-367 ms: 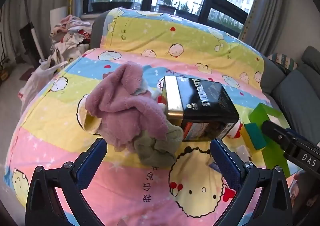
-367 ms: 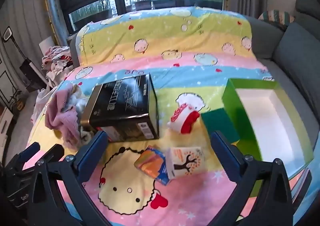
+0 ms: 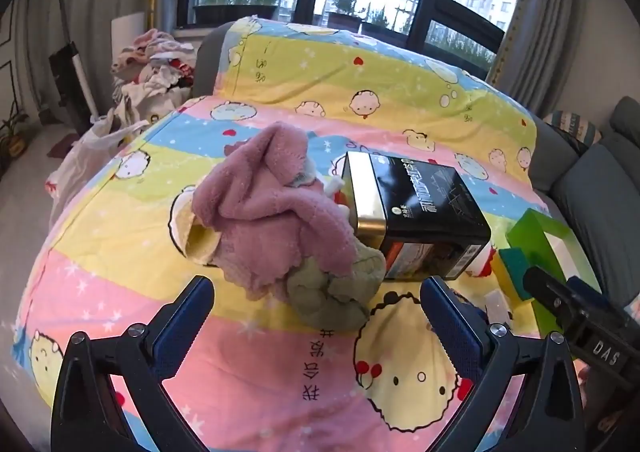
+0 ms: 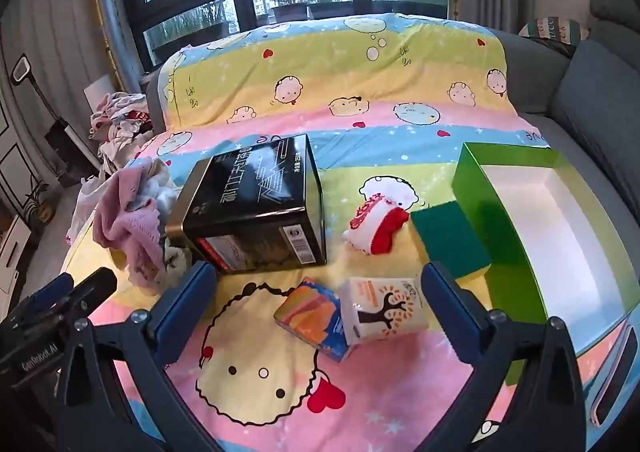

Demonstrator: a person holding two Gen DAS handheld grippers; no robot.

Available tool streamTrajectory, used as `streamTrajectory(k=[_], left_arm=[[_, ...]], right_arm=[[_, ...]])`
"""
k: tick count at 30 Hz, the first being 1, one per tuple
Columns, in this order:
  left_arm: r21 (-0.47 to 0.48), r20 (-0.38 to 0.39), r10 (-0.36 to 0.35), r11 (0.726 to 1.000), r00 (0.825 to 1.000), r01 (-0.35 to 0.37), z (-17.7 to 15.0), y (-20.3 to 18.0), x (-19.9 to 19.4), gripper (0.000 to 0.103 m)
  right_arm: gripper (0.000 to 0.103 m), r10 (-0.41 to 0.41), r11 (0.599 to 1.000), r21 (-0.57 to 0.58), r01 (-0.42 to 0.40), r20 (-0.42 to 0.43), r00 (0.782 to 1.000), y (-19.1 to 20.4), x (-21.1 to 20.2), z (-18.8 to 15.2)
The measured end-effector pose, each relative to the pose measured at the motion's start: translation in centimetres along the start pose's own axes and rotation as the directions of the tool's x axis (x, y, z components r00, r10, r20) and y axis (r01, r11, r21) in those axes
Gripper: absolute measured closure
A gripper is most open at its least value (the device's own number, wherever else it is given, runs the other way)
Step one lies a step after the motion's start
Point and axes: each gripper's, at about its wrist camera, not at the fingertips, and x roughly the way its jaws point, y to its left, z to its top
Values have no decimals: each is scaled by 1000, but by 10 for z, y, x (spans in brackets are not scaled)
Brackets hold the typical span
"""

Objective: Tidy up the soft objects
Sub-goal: 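Move the right gripper toward the white tree-print tissue pack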

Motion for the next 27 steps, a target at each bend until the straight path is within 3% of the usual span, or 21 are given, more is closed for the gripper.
streamTrajectory(k=[10,27], left_arm=[[30,11,47,998,999,-48,-3,-7,-6,0],[51,14,21,998,1000,-22,-7,-16,-7,0]], right_arm=[[1,11,1000,2,-11,9,1000,0,-3,-7],[12,97,994,59,-97,-8,995,-4,-3,-10]])
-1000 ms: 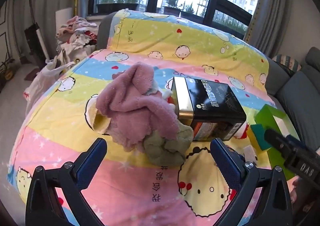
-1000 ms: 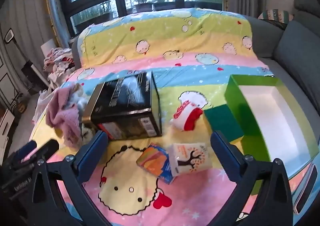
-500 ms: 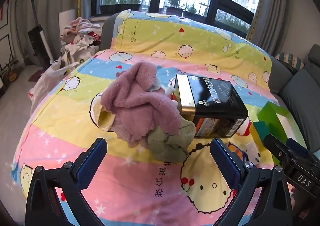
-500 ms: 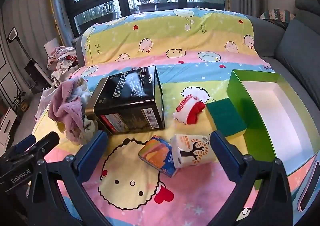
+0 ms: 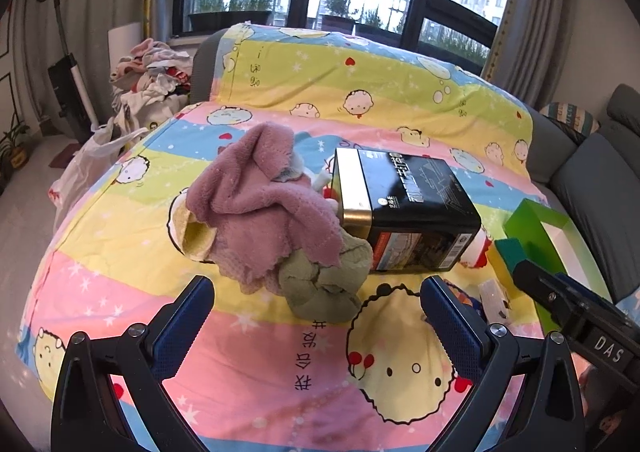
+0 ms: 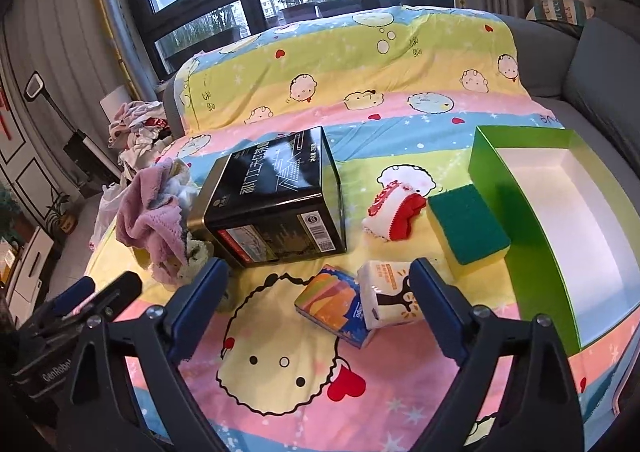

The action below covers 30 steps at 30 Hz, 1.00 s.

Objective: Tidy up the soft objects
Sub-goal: 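Move the right gripper toward the white tree-print tissue pack, then grasp the white tree-print tissue pack with the right gripper and lift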

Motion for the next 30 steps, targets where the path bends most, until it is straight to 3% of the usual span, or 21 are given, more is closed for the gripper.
streamTrajectory(k=[5,7,14,18,23,30], left_arm=[[1,-13,-11,1000,1000,11,-4,-2,3,0],[7,-17,-26,1000,1000,27,-5,-4,3,7],[-2,-49,-60,998,997,60,-10,-5,7,12],[-6,-63,-83,997,995,82,-11,-7,9,20],[-45,-105,-161,987,981,157,-15,-11,13,27],[-108,-150,-236,969,960,222,-15,-30,23,27]], right_arm=[[20,17,1000,14,-17,-20,1000,-3,2,-1],[21,14,1000,17,-13,-20,1000,-4,1,0],[25,6,1000,12,-6,-19,1000,-5,0,0],[29,13,1000,19,-12,-22,1000,-7,0,0],[42,19,1000,11,-18,-39,999,-10,2,0],[43,112,993,47,-108,-94,989,-26,13,3]])
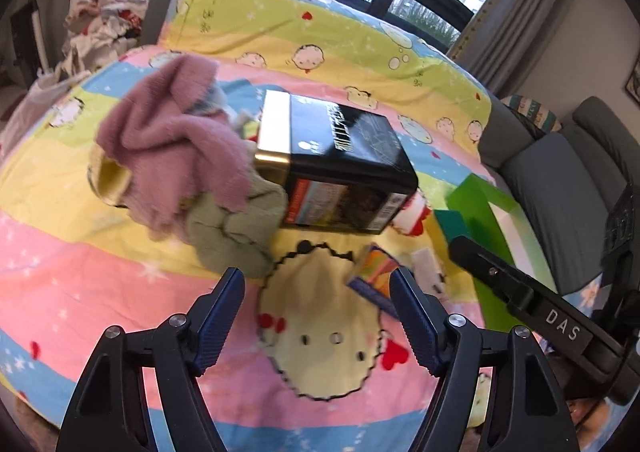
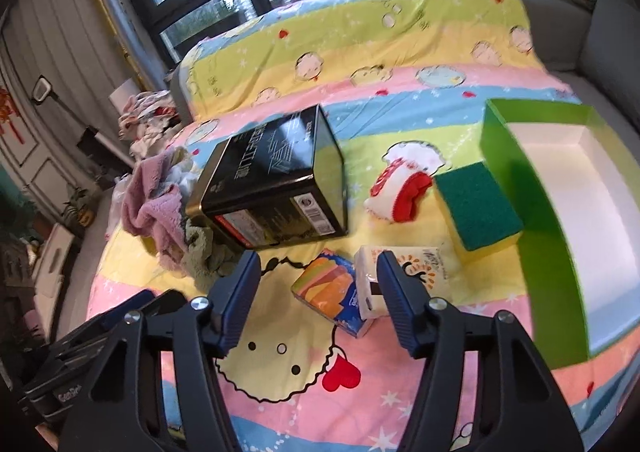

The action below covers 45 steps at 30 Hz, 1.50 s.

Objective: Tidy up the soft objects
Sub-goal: 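Grasp the white tree-print tissue pack with the right gripper and lift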

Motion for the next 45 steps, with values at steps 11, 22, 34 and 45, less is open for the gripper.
streamTrajectory(k=[11,22,34,45], left_arm=[[-26,-120,-59,998,991,57,-18,-30,48,30],[135,-83,-140,979,987,150,-10,-80,63,51],[199,-150,-125,968,981,154,-19,-94,96,66],[284,-42,-198,937,979,201,-3,-126,61,67]], right_arm=[[42,113,987,126,-101,-98,989,-39,25,4],[34,101,950,308,-50,-153,983,-88,42,2],[32,150,933,354,-66,-216,965,-94,68,-2],[36,69,962,268,-55,-45,997,-82,10,16]])
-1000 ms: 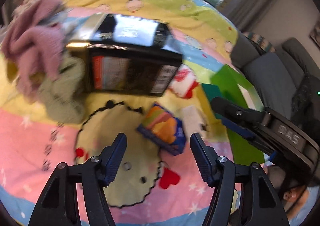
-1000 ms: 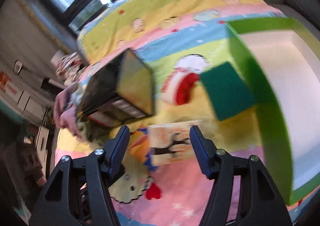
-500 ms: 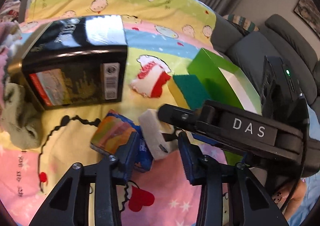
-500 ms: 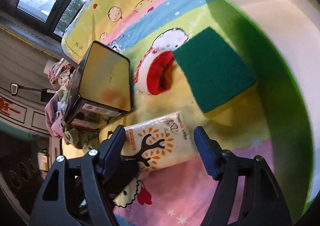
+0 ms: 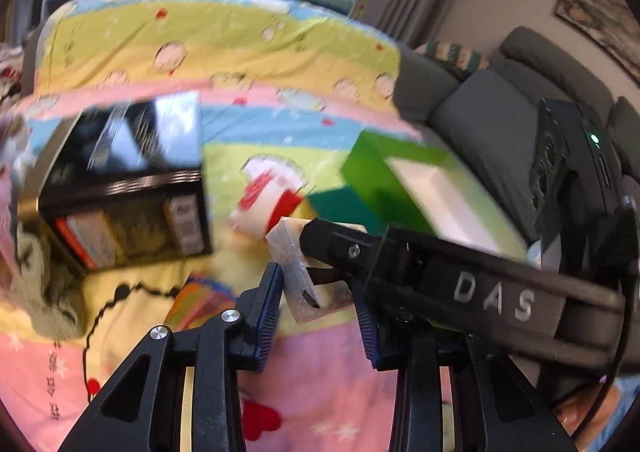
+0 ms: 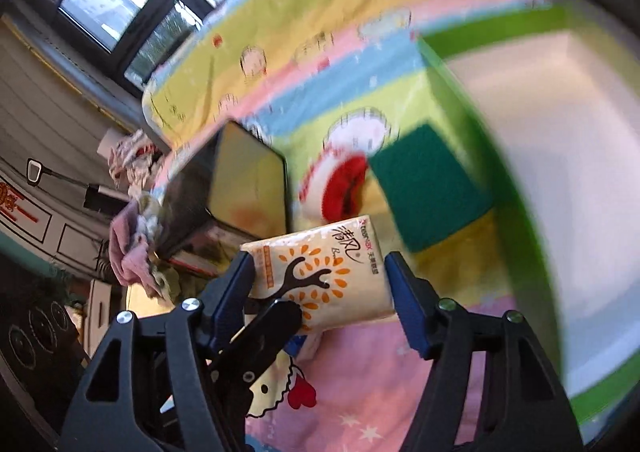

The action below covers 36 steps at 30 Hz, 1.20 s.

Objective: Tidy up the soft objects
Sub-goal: 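Grasp the white tree-print tissue pack with the right gripper and lift, then carry the tissue pack over the green box and open the right gripper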

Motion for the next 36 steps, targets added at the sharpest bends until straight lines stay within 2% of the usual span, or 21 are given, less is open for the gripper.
streamTrajectory(k=[5,10,16,21,24,28,31,32,34,36], left_arm=[[94,60,-77,993,995,71,11,-31,-9,67],[161,24,-178,972,984,172,17,-64,6,67],[214,-57,-230,948,971,237,15,-96,39,67],[200,-121,-257,940,959,277,13,-107,63,67],[196,-150,-244,942,958,271,11,-112,74,67],[197,-150,-237,944,960,264,10,-116,74,67],[188,-146,-233,948,962,258,12,-113,69,67],[189,-136,-228,949,964,251,13,-111,64,66],[191,-123,-205,955,971,225,16,-108,57,54],[193,-102,-188,960,977,205,17,-102,45,43]], right_arm=[[36,-18,1000,12,16,146,989,-11,-47,5],[39,-121,992,57,111,235,964,-34,-75,6],[43,-208,971,168,169,248,946,-73,-87,7],[48,-267,949,232,212,240,934,-94,-90,8],[55,-294,939,247,238,223,930,-100,-89,8],[57,-312,935,247,254,230,922,-103,-90,6],[53,-331,930,251,269,249,910,-102,-95,4],[45,-333,929,254,270,250,909,-102,-95,5],[32,-327,933,246,261,281,902,-98,-101,4],[31,-331,937,224,269,309,892,-92,-105,4]])
